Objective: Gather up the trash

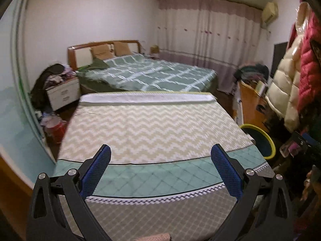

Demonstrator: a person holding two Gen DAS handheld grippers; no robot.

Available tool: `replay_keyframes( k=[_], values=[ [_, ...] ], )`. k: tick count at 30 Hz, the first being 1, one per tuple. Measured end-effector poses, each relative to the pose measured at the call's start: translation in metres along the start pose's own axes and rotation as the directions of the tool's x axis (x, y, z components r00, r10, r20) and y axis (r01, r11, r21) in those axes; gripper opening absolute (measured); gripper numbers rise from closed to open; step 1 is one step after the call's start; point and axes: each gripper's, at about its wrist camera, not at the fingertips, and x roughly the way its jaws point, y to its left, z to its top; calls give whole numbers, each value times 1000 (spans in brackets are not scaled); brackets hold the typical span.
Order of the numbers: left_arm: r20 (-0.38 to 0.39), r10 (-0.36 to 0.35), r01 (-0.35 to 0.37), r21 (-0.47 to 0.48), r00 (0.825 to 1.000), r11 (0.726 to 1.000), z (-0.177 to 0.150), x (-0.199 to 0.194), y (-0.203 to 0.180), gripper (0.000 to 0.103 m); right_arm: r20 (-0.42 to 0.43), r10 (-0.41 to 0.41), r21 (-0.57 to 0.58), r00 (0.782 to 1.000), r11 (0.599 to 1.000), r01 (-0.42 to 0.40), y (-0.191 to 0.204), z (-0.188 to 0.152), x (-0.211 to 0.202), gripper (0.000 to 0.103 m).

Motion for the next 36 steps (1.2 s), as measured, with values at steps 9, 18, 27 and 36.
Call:
replay_keyframes(
  k=[9,18,27,36],
  values=[
    [23,51,-50,-45,998,998,-8,-20,11,98,1,28,8,1000,1000,-28,0,-3,-8,94],
    [11,52,-52,-47,999,998,-8,-16,7,98,5,33,5,999,999,-33,3,-2,-8,94],
    [19,65,-64,-48,998,997,-5,-16,5,98,5,31,5,999,999,-31,4,-2,-7,94],
    [13,60,-59,-43,998,997,-4,-16,4,98,3,32,11,999,999,-32,3,-3,-4,94]
  ],
)
